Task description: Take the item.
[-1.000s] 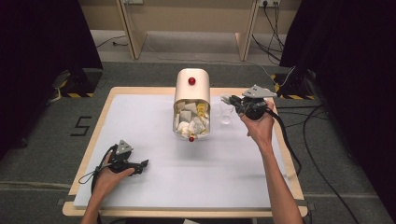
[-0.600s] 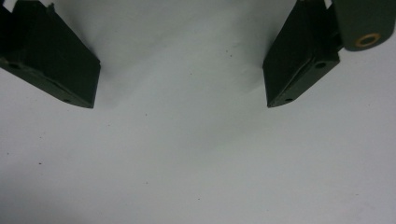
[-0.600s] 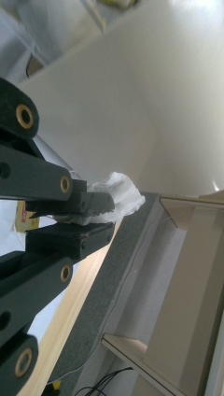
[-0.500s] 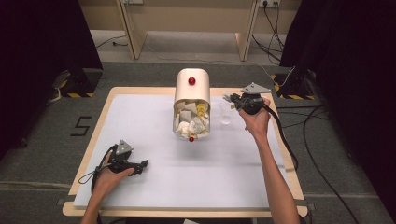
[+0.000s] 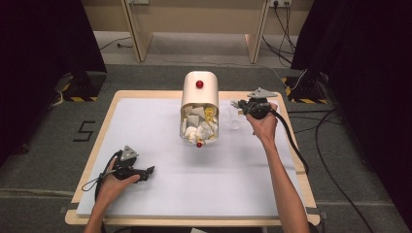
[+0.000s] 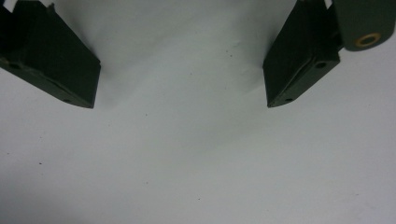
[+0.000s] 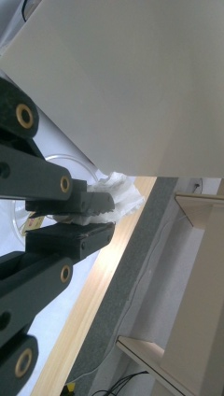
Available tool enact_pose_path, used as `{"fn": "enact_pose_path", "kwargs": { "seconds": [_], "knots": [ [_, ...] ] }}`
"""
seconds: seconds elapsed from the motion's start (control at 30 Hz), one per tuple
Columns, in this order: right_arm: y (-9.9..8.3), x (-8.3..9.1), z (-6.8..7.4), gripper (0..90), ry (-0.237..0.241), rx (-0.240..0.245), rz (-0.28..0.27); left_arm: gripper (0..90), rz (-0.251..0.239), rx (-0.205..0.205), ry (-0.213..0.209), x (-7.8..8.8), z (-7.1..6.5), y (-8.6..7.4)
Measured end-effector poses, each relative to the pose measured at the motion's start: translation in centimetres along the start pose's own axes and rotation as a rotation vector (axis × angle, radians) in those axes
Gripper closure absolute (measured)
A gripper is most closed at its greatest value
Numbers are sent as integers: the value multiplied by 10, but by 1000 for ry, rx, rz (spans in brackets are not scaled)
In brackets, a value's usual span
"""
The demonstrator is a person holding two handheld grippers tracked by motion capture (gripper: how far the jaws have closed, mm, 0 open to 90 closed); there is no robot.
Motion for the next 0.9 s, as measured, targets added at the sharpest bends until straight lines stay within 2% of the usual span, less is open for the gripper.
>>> {"fn": "enact_pose_path", "kwargs": {
  "seconds": [0.33, 0.53, 0.57, 0.6, 0.7, 0.73, 0.8, 0.9],
  "knots": [
    [-12, -9, 0, 818, 6, -14, 64, 98, 0, 0, 0, 0, 0, 0],
    [-12, -9, -1, 753, 11, -22, 59, 98, 0, 1, -2, 0, 0, 0],
    [-12, -8, -1, 695, 12, -31, 55, 98, 0, 1, -2, 0, 0, 0],
    [-12, -8, -1, 695, 12, -31, 55, 98, 0, 1, -2, 0, 0, 0],
    [-11, -6, -1, 597, 14, -47, 44, 98, -1, 1, -3, 0, 0, 0],
    [-10, -5, -2, 539, 12, -53, 40, 98, 0, 1, -3, 0, 0, 0],
    [-10, -4, -2, 512, 11, -58, 39, 98, -1, 1, -3, 0, 0, 0],
    [-9, -2, -2, 414, 10, -74, 40, 98, 0, 1, -3, 0, 0, 0]
  ]
}}
Point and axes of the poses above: each handheld gripper's, and its own axes: x roughly backward along the jaws, y roughly out of its top, z roughly to its left, the point moved 2 cm from there along -x, roughly forward along the jaws, and after that the axes turned 2 degrees about -z, right-handed, at the moved point
